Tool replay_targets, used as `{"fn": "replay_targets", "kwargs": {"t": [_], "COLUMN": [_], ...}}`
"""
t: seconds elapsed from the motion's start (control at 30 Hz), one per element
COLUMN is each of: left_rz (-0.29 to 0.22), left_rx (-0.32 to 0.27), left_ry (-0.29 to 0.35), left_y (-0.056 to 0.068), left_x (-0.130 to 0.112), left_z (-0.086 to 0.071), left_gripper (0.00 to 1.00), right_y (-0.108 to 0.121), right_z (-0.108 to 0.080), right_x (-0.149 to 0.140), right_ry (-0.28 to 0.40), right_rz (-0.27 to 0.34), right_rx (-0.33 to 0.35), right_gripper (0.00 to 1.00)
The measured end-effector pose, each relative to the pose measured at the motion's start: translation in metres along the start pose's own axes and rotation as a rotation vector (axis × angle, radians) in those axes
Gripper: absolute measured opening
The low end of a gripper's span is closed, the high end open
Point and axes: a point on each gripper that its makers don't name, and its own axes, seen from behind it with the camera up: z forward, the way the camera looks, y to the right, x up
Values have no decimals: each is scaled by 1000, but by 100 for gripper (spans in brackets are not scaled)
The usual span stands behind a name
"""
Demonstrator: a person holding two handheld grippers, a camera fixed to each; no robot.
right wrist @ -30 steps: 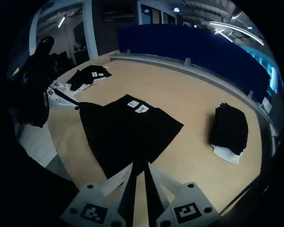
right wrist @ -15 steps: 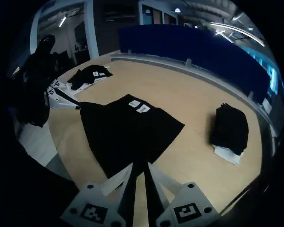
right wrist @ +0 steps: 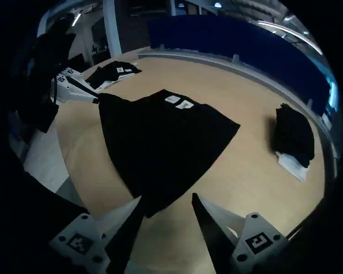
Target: Fold towel
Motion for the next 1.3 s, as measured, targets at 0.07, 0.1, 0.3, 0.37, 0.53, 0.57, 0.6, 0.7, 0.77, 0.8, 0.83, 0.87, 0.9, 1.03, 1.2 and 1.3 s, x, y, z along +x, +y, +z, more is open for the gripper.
{"fn": "replay_targets", "kwargs": {"t": [0.07,0.1,0.3,0.37,0.53,0.57,0.6,0.7,0.77,0.8,0.83,0.87,0.9,1.03,1.2,1.3], "left_rz": [-1,-1,-4,-4,-2,-2,-1,-1,0,0,0,0,0,-1,-3,-1], "left_rx": [0,-1,-5,-7,-11,-12,-12,-11,-11,-11,-11,-11,-11,-9,-10,-9], "left_ry": [0,0,1,1,2,2,2,2,3,3,4,4,5,5,6,6], "left_y": [1,2,5,6,7,7,7,6,5,5,6,6,6,6,5,5], "left_x": [-1,-2,-5,-6,-5,-5,-5,-4,-3,-3,-3,-3,-2,-3,-3,-3], "left_z": [1,2,3,3,3,3,3,3,3,3,2,2,2,2,3,3], "left_gripper": [8,8,8,8,8,8,8,8,8,8,8,8,8,8,8,8], "right_y": [-4,-6,-15,-16,-18,-18,-19,-20,-20,-20,-19,-19,-19,-20,-17,-13], "right_z": [5,8,19,21,26,27,28,30,30,30,30,30,30,30,30,29], "right_x": [-6,-10,-26,-31,-41,-43,-45,-49,-49,-49,-48,-48,-48,-47,-46,-44], "right_ry": [-8,-12,-33,-40,-51,-52,-54,-59,-57,-57,-57,-57,-58,-59,-59,-56], "right_rz": [-1,-1,-8,-13,-33,-38,-42,-50,-54,-53,-51,-49,-45,-33,-19,-7], "right_rx": [3,4,4,1,-9,-11,-13,-19,-30,-33,-35,-37,-37,-35,-44,-52], "right_gripper": [80,81,81,81,81,80,78,63,54,49,46,43,38,31,22,16]}}
